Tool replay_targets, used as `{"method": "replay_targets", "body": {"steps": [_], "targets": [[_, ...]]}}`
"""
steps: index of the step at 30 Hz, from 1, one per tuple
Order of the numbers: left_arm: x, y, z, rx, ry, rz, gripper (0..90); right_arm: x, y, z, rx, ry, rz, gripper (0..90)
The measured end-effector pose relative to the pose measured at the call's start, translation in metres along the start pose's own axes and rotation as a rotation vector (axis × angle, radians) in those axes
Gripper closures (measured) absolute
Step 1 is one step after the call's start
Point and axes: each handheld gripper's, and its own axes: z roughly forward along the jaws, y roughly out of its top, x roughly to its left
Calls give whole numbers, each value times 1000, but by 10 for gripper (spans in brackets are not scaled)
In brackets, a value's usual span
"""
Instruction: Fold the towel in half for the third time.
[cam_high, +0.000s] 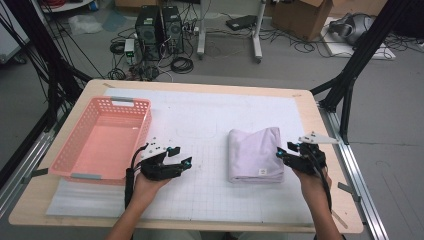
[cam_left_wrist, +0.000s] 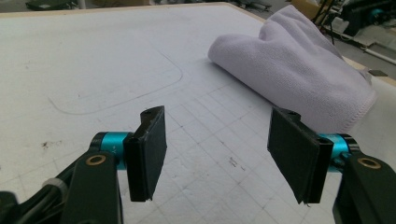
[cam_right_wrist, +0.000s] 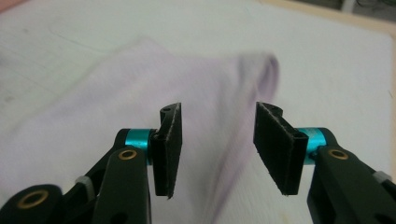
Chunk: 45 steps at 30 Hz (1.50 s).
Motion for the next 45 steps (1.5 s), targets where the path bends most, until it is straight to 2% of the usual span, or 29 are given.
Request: {"method": "replay_targets", "body": {"steps": [3, 6, 10, 13, 17, 21, 23, 24, 25, 26, 27, 30, 35, 36, 37, 38, 40, 41, 43, 45], "targets": [[-1, 0, 0, 3, -5, 2, 377, 5, 22, 19, -13, 33, -39, 515], [-1, 0, 0, 4, -4, 3, 376, 10, 39, 42, 14, 55, -42, 531], [0, 0, 0, 2, -7, -2, 376, 15, 52, 72, 53, 87, -50, 533], [0, 0, 0, 1, -7, -2, 376, 20, 57, 91, 99, 111, -91, 522], [0, 0, 0, 5, -9, -3, 377, 21, 58, 114, 171, 145, -89, 468], [1, 0, 0, 3, -11, -7, 377, 24, 55, 130, 230, 171, -94, 488], [1, 0, 0, 1, -10, -9, 378, 24, 52, 136, 256, 179, -98, 545], [1, 0, 0, 0, -10, -10, 377, 25, 52, 137, 266, 182, -100, 597], [1, 0, 0, -1, -10, -10, 378, 26, 52, 137, 264, 185, -112, 718], [1, 0, 0, 1, -9, -10, 378, 28, 53, 137, 258, 185, -130, 791], [1, 0, 0, 2, -7, -11, 378, 31, 54, 136, 254, 179, -156, 818], [1, 0, 0, 2, -6, -12, 378, 38, 58, 134, 214, 164, -212, 834], [1, 0, 0, 1, -6, -15, 378, 53, 61, 137, 131, 209, -292, 796], [1, 0, 0, 1, -7, -13, 378, 55, 61, 139, 126, 190, -290, 709], [1, 0, 0, 1, -8, -12, 378, 56, 61, 140, 124, 158, -269, 600], [1, 0, 0, 1, -8, -12, 378, 54, 61, 138, 115, 119, -233, 533], [1, 0, -1, 0, -8, -12, 378, 46, 63, 129, 63, 84, -144, 520], [1, 0, -1, 0, -7, -11, 378, 41, 63, 124, 37, 55, -121, 533], [2, 0, -1, -3, -7, -17, 378, 32, 63, 111, 31, -23, -117, 567], [2, 1, -1, -8, -8, -18, 378, 21, 58, 103, 24, -10, -86, 609]]}}
